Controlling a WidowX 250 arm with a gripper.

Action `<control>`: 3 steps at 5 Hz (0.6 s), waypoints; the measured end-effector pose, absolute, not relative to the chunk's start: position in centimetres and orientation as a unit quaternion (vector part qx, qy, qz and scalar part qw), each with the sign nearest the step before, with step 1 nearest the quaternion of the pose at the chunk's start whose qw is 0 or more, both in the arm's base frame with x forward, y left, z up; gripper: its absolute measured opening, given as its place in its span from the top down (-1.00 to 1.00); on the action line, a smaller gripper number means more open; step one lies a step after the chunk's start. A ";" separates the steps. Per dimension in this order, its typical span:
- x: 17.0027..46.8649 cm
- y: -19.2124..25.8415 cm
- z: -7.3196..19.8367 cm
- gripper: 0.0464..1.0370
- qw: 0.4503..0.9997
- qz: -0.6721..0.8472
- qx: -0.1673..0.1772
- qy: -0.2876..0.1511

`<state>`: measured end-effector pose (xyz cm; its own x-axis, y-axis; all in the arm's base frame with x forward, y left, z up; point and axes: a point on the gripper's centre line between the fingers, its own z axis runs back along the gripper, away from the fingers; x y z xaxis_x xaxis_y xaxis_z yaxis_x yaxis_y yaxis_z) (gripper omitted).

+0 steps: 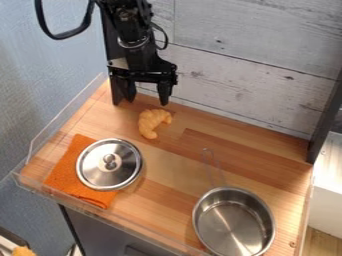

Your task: Move the silver pot to the upper right side of the table

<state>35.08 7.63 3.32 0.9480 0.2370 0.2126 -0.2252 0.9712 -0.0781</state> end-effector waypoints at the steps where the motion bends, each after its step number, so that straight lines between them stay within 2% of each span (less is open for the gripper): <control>1: 34.6 7.4 2.2 -0.93 0.988 0.121 -0.031 -0.094; 2: 33.3 5.9 1.0 -0.93 0.988 0.125 -0.049 -0.079; 3: 32.3 4.5 1.5 -0.93 0.983 0.148 -0.075 -0.080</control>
<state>32.31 4.48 1.52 0.9432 0.3033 0.1355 -0.2794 0.9449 -0.1704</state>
